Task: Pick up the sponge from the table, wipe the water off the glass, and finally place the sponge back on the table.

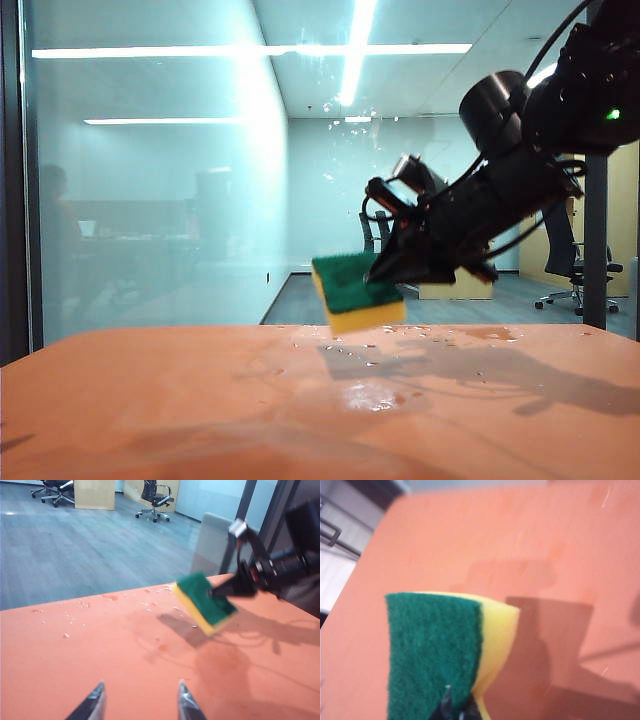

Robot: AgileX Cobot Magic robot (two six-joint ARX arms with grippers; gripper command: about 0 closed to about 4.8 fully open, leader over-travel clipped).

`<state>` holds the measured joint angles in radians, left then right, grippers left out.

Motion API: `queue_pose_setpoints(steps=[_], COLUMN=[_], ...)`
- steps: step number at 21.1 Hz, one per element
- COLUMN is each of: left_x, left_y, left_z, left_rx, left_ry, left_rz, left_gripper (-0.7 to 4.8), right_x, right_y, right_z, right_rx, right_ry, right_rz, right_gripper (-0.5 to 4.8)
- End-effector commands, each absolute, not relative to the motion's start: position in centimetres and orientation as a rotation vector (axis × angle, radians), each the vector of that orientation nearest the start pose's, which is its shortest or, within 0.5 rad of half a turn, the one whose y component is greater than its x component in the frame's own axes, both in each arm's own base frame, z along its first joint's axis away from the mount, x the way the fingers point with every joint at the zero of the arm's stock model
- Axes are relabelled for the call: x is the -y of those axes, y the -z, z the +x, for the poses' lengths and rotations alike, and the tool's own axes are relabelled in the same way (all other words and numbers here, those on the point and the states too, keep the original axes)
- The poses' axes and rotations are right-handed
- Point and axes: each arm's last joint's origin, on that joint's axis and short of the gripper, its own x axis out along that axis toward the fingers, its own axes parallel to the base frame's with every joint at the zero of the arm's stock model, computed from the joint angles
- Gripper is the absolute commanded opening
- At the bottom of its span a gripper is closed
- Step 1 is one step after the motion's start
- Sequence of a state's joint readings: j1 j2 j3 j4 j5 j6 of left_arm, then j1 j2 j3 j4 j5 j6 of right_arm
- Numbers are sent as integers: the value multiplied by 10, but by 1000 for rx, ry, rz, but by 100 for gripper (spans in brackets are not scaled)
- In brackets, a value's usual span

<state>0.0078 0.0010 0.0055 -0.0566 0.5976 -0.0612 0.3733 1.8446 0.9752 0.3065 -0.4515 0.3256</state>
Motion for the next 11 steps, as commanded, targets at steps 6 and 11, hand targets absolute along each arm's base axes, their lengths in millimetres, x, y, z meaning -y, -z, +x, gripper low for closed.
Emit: queue_pose_setpoints(steps=[6,11], left_x=[15,15], left_y=[-163,-163], left_z=[92,92], left_rx=[-55,-55], left_ry=[585,585], left_rz=[-70,-70], left_gripper=[183,183], right_x=[-143,-144], right_y=[-217,-247], right_z=[381,394], right_rx=[-428,-275], right_ry=[-659,-604], right_rz=[165,27], right_gripper=[-9,-9])
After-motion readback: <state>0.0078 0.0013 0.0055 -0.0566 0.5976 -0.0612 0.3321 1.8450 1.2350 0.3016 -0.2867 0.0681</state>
